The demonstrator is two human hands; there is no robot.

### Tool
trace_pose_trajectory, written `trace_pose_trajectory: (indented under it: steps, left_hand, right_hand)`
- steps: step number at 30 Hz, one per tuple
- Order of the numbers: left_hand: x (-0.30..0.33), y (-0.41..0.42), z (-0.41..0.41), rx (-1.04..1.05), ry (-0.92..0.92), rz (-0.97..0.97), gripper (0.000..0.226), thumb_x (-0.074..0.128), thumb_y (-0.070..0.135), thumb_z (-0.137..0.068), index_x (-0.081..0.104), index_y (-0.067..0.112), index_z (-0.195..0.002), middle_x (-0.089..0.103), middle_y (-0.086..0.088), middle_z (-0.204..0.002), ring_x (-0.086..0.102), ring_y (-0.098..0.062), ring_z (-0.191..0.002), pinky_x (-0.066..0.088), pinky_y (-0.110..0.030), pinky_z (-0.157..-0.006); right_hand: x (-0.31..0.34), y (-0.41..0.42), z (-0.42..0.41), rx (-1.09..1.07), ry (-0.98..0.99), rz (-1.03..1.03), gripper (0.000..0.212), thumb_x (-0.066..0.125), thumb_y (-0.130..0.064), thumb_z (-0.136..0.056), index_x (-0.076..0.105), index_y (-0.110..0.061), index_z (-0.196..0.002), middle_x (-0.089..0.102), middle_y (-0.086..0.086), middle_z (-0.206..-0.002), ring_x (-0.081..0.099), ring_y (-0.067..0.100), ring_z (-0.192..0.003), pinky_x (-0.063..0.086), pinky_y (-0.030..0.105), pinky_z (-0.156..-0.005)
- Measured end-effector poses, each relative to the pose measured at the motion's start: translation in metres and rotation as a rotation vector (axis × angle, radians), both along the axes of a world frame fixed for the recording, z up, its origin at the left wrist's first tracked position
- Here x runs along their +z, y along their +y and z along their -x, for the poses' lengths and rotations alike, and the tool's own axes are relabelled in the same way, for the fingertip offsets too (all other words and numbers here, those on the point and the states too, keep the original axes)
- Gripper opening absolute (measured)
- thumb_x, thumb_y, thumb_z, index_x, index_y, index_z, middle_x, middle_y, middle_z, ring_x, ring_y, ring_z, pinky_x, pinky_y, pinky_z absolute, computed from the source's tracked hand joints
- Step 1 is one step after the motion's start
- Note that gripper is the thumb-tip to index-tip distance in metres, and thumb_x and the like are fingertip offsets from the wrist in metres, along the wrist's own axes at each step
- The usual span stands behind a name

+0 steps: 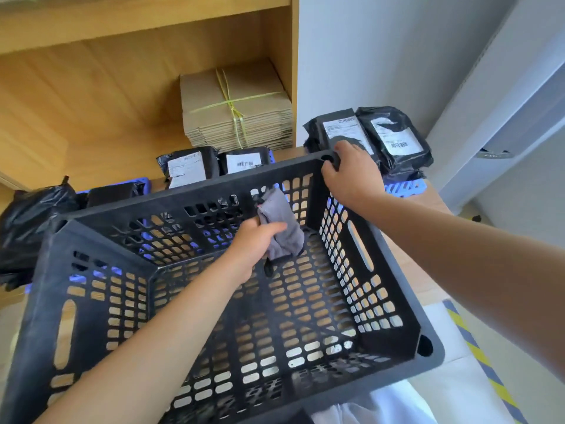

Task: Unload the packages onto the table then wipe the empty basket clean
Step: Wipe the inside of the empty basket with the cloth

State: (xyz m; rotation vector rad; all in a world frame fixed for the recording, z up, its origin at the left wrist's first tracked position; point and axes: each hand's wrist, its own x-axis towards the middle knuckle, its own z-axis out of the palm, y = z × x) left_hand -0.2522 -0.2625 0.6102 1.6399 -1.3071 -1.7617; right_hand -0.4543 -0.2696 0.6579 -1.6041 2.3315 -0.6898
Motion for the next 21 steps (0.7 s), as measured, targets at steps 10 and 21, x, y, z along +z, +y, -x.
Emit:
trace_pose_trajectory:
  steps: [10,21]
  left_hand:
    - [-0.083,-0.001,0.034,-0.271,-0.328,0.217,0.012,0.064,0.013,-0.087,0.054,0.014,-0.081,0.055,0.001,-0.075,0.052,-0.017,-0.069,0.036,-0.028,-0.057]
    - [-0.15,-0.021,0.062,-0.563,-0.89,1.0,0.036,0.065,0.01,-0.084,0.069,0.017,-0.119,0.071,0.001,-0.109,0.057,-0.029,-0.1,0.042,-0.04,-0.081]
  right_hand:
    - [-0.013,0.066,0.003,-0.076,-0.102,-0.204,0.052,0.058,-0.032,-0.09,0.042,-0.014,-0.135,0.049,0.011,-0.13,0.05,0.031,-0.116,0.044,0.039,-0.09]
    - [-0.014,0.059,-0.003,-0.044,0.07,-0.18,0.013,0.05,-0.024,-0.093,0.043,-0.013,-0.094,0.049,0.005,-0.09,0.045,0.024,-0.077,0.033,0.031,-0.066]
